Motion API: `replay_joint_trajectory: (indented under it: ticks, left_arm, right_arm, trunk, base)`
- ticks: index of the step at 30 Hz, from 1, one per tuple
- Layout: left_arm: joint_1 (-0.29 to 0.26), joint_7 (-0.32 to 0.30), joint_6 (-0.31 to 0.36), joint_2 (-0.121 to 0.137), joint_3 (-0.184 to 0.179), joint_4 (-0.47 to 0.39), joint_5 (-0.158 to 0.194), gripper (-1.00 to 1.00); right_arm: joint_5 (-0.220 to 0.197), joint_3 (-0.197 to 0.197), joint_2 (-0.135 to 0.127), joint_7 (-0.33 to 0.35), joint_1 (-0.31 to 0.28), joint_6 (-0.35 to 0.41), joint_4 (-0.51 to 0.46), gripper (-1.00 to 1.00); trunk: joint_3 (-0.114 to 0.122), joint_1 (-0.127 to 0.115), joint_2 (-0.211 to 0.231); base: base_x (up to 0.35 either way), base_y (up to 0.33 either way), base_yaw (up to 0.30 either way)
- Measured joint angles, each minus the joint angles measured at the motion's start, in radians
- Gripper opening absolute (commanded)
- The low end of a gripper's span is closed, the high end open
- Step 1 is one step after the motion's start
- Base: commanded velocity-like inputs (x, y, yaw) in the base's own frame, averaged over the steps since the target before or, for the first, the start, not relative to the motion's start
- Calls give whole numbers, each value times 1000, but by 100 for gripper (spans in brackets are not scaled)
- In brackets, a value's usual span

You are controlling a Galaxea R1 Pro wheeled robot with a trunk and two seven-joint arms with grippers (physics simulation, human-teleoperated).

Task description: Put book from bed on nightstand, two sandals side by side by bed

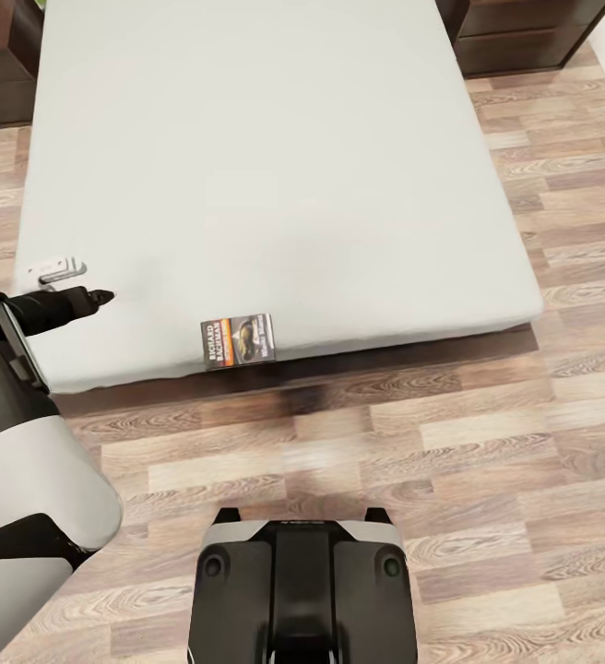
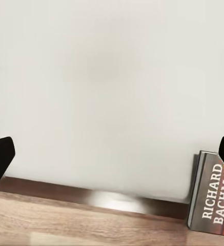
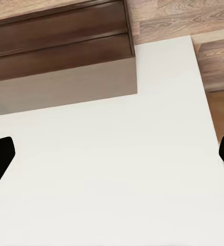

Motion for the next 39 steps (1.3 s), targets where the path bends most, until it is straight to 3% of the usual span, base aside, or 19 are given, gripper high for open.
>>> replay_joint_trajectory:
  ticks: [5, 20, 30, 39]
  left_arm:
    - [0, -20, 0, 0, 0, -7, -29, 100]
    - [1, -24, 0, 3, -1, -10, -36, 100]
    - [2, -24, 0, 34, 0, -10, -38, 100]
    - [6, -50, 0, 89, -1, -10, -38, 100]
  right_arm:
    - [0, 1, 0, 0, 0, -5, -9, 100]
    - [0, -2, 0, 0, 0, -35, -15, 100]
    - [0, -2, 0, 0, 0, -35, -17, 100]
    - [0, -2, -1, 0, 0, -35, -18, 100]
  trunk:
    - [-2, 0, 0]
    - [-3, 0, 0]
    - [-3, 0, 0]
    - [-3, 0, 0]
  base:
    - [-13, -3, 61]
    - [-1, 0, 90]
    - [0, 0, 252]
    - [0, 0, 92]
